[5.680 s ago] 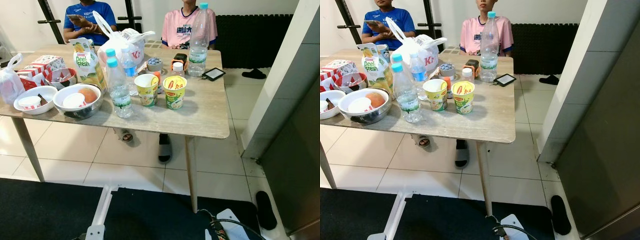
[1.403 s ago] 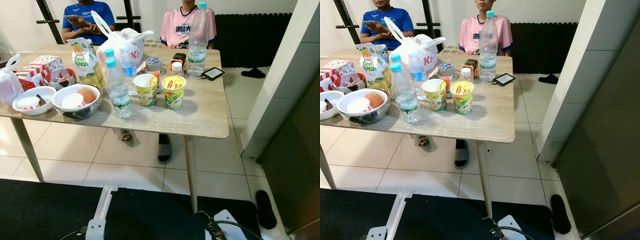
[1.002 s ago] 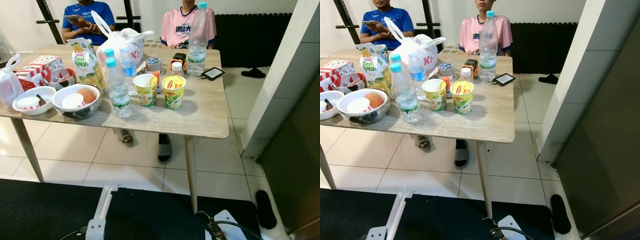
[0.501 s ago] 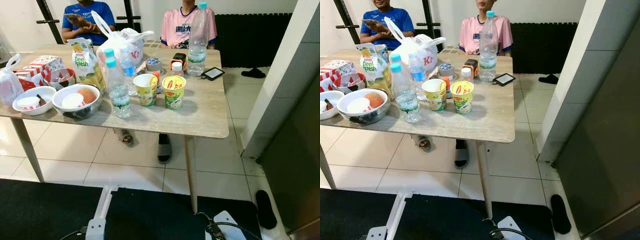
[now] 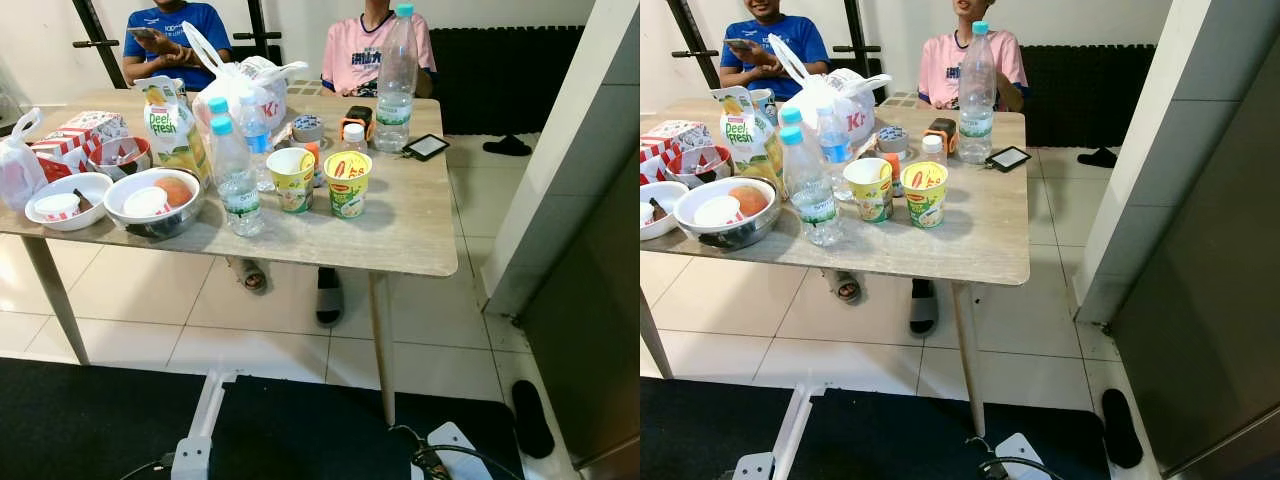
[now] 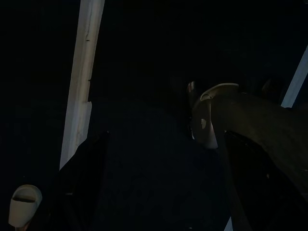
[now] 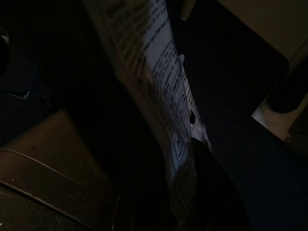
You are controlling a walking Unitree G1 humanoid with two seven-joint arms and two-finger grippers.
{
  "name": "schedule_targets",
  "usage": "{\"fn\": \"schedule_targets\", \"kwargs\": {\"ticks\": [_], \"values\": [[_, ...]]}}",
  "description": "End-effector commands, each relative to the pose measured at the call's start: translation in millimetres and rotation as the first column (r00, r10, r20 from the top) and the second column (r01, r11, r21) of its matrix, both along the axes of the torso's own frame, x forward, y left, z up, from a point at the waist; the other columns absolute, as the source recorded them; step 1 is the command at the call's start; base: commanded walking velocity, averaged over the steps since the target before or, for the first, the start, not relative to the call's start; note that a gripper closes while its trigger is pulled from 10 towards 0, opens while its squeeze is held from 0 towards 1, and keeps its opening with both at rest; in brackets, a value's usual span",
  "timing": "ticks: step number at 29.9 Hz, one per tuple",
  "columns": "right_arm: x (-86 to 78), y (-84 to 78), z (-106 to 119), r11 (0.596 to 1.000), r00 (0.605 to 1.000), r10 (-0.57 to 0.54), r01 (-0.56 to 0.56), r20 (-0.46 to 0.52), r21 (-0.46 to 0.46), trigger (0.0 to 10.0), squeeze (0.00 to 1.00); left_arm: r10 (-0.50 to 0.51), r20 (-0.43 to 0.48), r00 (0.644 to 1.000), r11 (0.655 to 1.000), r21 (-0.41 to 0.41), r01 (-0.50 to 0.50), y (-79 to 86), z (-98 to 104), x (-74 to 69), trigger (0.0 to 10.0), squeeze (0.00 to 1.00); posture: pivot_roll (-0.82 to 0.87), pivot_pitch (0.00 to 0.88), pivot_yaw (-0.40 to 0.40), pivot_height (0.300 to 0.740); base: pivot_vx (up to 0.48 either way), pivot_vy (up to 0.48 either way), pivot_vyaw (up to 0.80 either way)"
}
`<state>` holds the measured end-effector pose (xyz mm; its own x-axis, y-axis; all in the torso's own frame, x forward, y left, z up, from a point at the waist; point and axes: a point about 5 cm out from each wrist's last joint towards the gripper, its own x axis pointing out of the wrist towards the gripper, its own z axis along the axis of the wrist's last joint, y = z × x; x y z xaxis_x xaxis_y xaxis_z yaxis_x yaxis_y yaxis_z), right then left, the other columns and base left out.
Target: Restocking fridge
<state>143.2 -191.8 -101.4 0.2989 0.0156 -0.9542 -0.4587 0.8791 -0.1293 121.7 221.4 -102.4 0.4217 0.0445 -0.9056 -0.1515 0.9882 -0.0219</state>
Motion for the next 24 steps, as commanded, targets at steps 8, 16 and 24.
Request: {"fn": "schedule_targets", "kwargs": {"ticks": [8, 16, 24], "values": [[11.0, 2.1, 3.8, 1.000, 1.000, -0.001, 0.001, 0.019, 0.000, 10.0, 0.00, 0.013, -0.005, 1.000, 1.000, -0.004, -0.013, -1.6, -0.1, 1.4, 10.0, 0.00, 0.01, 0.000, 0.040, 0.740, 0.000, 0.000, -0.53], [5.9, -1.3, 2.3, 1.000, 1.000, 0.003, -0.003, 0.010, -0.009, 10.0, 0.00, 0.012, -0.007, 1.000, 1.000, -0.006, -0.012, -2.4, -0.6, 0.3, 10.0, 0.00, 0.00, 0.000, 0.033, 0.740, 0.000, 0.000, -0.77], [0.6, -6.4, 1.1, 1.000, 1.000, 0.008, -0.008, -0.004, -0.020, 10.0, 0.00, 0.004, -0.018, 1.000, 1.000, -0.006, -0.005, -3.1, -1.9, -3.7, 10.0, 0.00, 0.00, 0.000, 0.035, 0.740, 0.000, 0.000, -0.77]]}}
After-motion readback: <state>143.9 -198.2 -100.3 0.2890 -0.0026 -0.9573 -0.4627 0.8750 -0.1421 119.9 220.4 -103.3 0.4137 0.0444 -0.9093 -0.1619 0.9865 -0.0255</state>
